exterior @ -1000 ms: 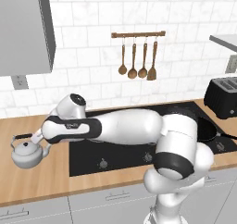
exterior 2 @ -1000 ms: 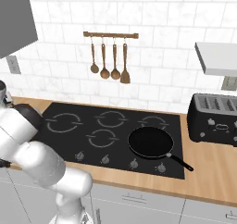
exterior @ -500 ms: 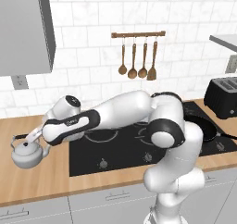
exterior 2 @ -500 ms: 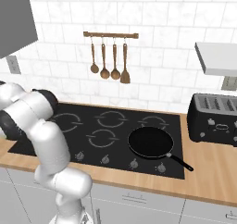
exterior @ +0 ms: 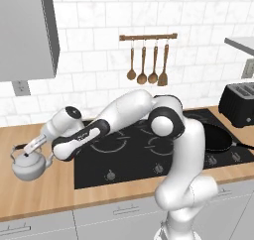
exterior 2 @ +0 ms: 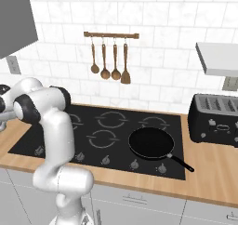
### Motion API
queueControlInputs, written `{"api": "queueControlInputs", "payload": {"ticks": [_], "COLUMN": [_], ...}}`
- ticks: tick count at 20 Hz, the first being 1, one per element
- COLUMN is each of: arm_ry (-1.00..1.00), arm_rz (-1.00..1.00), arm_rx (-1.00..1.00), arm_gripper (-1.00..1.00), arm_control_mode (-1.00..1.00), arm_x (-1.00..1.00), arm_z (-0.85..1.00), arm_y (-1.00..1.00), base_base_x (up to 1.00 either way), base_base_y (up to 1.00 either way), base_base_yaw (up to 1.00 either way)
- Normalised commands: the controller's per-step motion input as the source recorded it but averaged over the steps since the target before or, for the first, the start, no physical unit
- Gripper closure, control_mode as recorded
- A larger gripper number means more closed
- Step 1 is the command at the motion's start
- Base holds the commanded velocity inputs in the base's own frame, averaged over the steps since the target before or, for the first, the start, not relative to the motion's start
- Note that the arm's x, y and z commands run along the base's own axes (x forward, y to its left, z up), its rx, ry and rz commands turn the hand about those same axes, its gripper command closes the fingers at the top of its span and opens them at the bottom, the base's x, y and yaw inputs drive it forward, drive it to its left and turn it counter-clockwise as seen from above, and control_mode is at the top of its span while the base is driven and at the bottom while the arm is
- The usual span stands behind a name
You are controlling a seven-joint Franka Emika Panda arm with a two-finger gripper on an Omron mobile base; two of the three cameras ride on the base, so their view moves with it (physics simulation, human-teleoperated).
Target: Pick the kettle from the counter and place it on a stove burner. Then turn the burner on.
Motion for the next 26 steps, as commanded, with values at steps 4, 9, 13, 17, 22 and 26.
{"api": "queueControlInputs", "payload": {"ticks": [4,9,13,17,22,26], "arm_ry": [0.02,0.00,0.00,0.00,0.00,-0.06], "arm_rz": [0.00,0.00,0.00,0.00,-0.03,-0.06], "arm_rx": [0.00,0.00,0.00,0.00,0.00,0.01], "arm_gripper": [-1.00,1.00,1.00,1.00,1.00,1.00], "arm_control_mode": [-1.00,-1.00,-1.00,-1.00,-1.00,-1.00], "arm_x": [0.17,0.02,0.00,0.00,-0.04,-0.10], "arm_z": [0.00,0.00,0.00,0.00,0.03,0.24], "arm_y": [0.25,0.02,0.00,0.00,-0.18,-0.36], "base_base_x": [0.00,0.00,0.00,0.00,0.00,0.00], "base_base_y": [0.00,0.00,0.00,0.00,0.00,0.00], "base_base_yaw": [0.00,0.00,0.00,0.00,0.00,0.00]}}
